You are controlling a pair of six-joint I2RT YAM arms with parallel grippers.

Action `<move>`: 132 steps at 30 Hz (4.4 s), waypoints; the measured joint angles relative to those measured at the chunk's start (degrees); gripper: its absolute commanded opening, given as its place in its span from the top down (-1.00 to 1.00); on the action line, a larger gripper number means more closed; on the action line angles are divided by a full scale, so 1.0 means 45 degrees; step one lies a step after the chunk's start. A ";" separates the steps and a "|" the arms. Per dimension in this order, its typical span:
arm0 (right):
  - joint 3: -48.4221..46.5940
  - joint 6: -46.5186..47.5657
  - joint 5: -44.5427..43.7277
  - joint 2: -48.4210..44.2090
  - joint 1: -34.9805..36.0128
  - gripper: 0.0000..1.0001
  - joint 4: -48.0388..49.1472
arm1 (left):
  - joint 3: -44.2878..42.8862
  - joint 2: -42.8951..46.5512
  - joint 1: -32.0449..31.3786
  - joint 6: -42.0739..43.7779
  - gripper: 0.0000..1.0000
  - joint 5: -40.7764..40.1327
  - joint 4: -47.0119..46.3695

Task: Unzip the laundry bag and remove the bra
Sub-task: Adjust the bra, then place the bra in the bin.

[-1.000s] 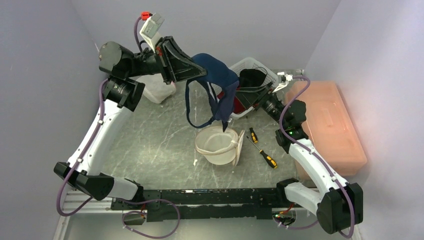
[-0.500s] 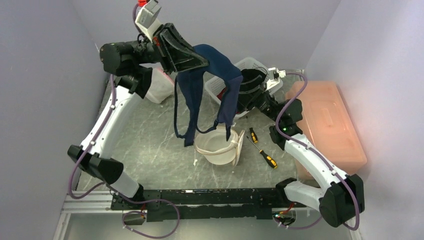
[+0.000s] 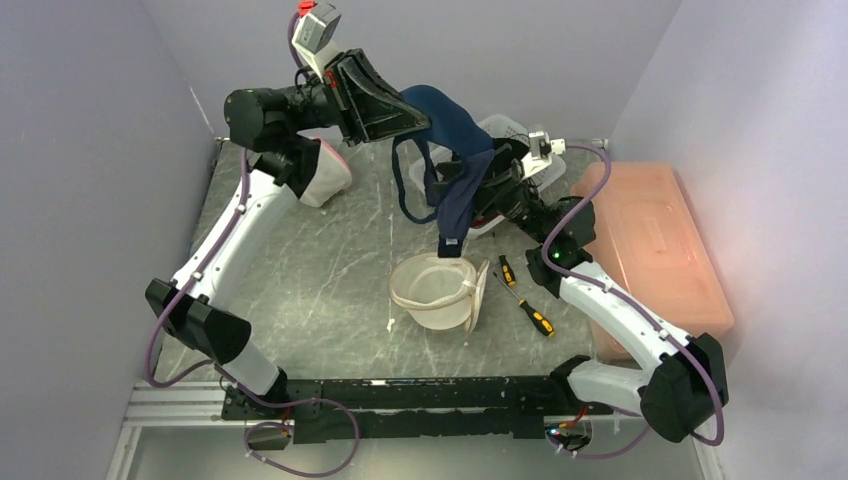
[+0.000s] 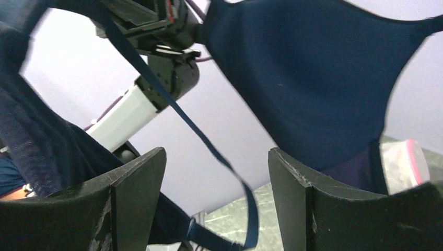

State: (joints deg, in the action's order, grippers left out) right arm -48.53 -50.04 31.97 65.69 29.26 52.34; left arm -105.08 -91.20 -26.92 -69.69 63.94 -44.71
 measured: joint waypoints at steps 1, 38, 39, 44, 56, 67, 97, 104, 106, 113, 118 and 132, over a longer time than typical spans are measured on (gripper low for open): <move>-0.0126 0.0170 -0.0112 0.0000 0.0165 -0.48 -0.0053 | 0.0000 0.0000 -0.0049 0.0005 0.95 -0.0107 0.0024; 0.2011 0.3570 -0.5085 -0.4260 -0.1214 -0.41 -0.6324 | 0.0282 0.1311 -0.0457 0.2157 0.94 -0.4041 0.6062; 0.1962 0.3487 -0.4940 -0.4046 -0.1263 -0.41 -0.6149 | 0.0340 0.1360 -0.0457 0.1972 0.95 -0.3920 0.5639; 0.1258 0.2759 -0.3536 -0.2735 -0.1297 -0.43 -0.4658 | 0.0670 0.1685 -0.0486 0.1345 0.94 -0.3536 0.4396; -0.0850 0.1768 -0.1933 -0.0840 0.0466 -0.45 -0.0068 | 0.1185 0.1477 -0.1229 0.0267 0.95 -0.3400 0.2191; -0.1695 0.1224 -0.1797 0.0767 0.0879 -0.36 0.1472 | 0.1229 0.1277 -0.1938 0.0277 0.94 -0.3507 0.1817; -0.1719 0.0767 -0.2982 0.1302 -0.0117 1.00 0.0612 | 0.5289 0.2322 -0.2181 0.1175 -0.67 -0.8354 0.1404; -0.4347 0.4726 -0.4886 0.1229 -0.0520 1.00 -0.6543 | 0.6878 0.4634 -0.1676 0.3177 -0.86 -1.2662 0.4949; -0.5576 0.5882 -0.5654 0.1724 -0.0457 1.00 -0.7902 | 0.7004 0.5221 -0.1603 0.3716 -0.86 -1.3682 0.5955; -0.8320 0.8709 -0.7592 0.3696 -0.0442 1.00 -1.0695 | 0.7907 0.7859 -0.1569 0.5829 -0.87 -1.6903 0.9175; -1.0860 0.9496 -0.7703 0.5712 -0.0447 1.00 -1.2235 | 0.8106 0.9107 -0.1564 0.6722 -0.86 -1.8554 1.0865; -1.5295 0.4041 -0.3109 0.9486 -0.3575 1.00 -1.2808 | 1.0885 0.9714 -0.1559 0.6494 -0.84 -1.9064 1.4596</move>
State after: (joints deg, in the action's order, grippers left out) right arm -117.36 -31.86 17.98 108.38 13.17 -5.30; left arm -56.10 -47.48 -33.93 -40.47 -21.85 20.97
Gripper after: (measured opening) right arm 0.025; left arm 0.929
